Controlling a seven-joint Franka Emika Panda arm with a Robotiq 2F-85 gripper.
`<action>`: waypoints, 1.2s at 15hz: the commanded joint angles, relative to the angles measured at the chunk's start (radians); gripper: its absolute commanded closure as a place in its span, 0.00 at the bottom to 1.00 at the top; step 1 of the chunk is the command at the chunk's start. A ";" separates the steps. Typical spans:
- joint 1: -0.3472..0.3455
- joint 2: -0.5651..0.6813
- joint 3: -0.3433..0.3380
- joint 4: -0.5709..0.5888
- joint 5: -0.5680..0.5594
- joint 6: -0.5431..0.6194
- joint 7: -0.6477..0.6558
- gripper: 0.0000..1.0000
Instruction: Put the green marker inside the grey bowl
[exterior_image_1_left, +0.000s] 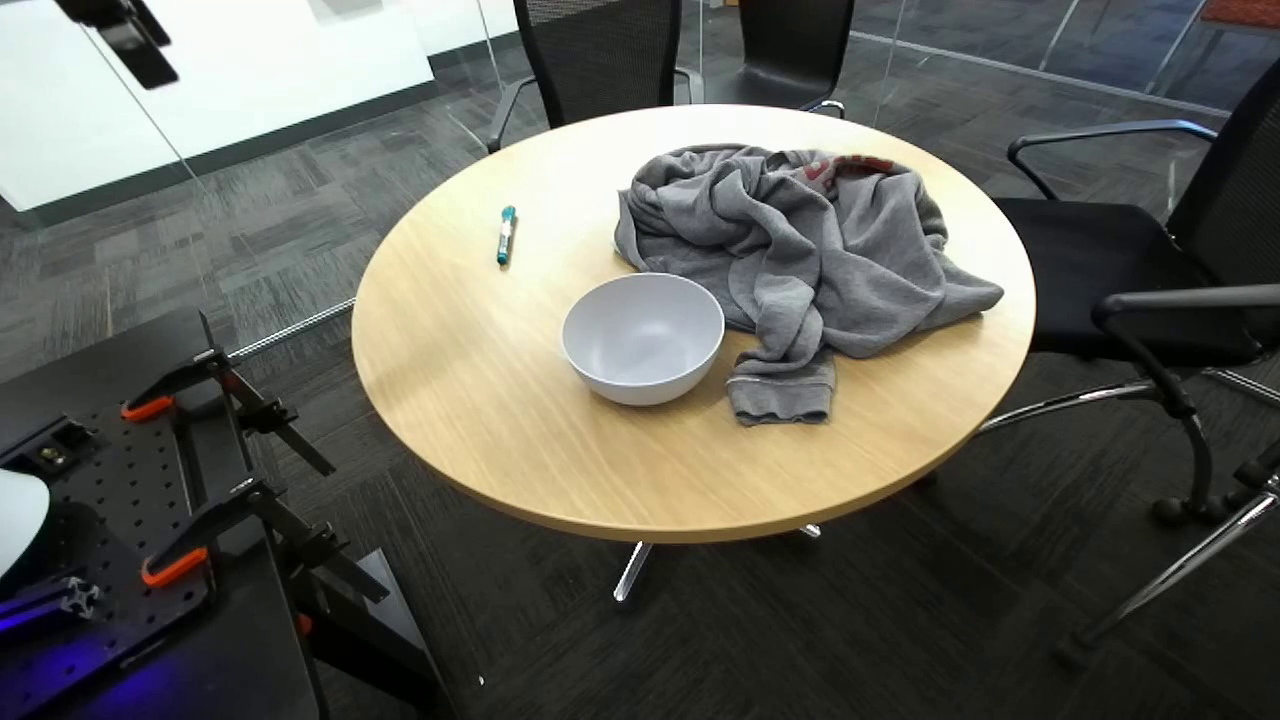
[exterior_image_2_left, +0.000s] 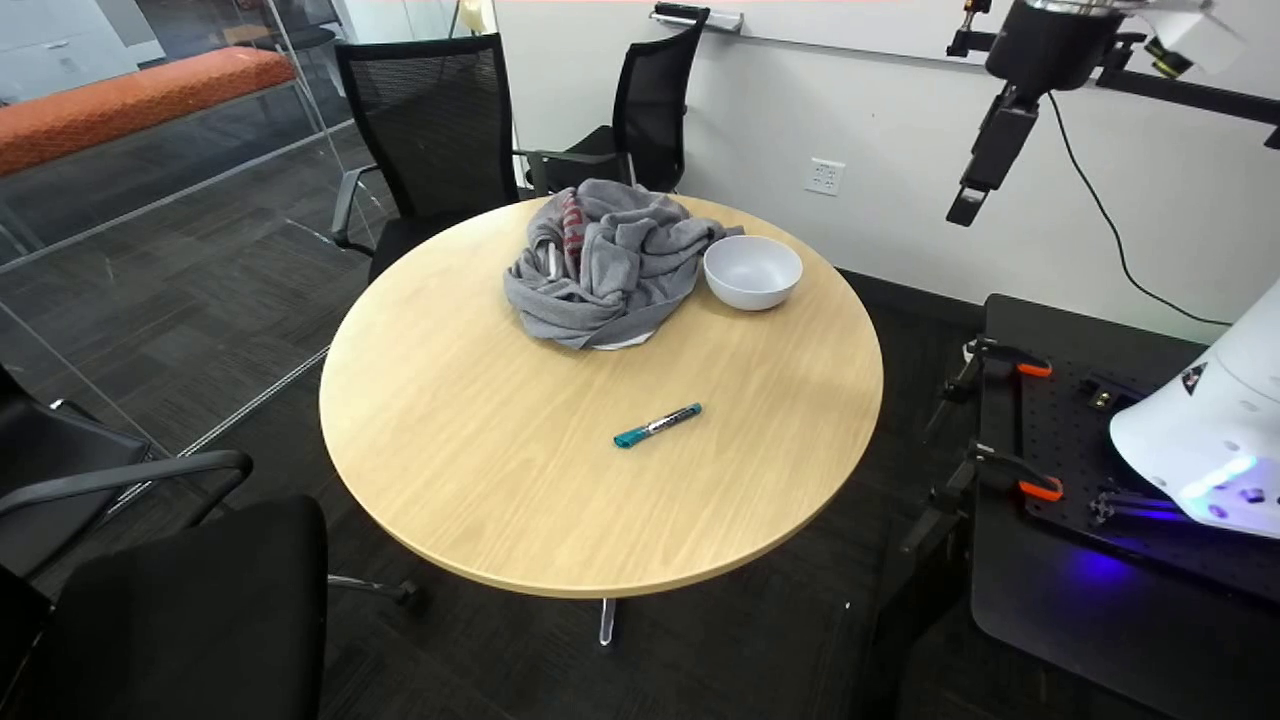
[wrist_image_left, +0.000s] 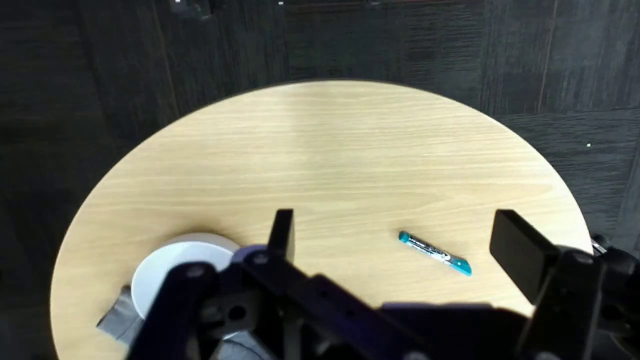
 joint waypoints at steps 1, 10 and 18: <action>0.001 0.104 0.005 0.000 -0.074 0.146 -0.061 0.00; -0.005 0.368 0.004 0.015 -0.232 0.503 -0.086 0.00; 0.063 0.543 -0.016 0.066 -0.183 0.559 -0.253 0.00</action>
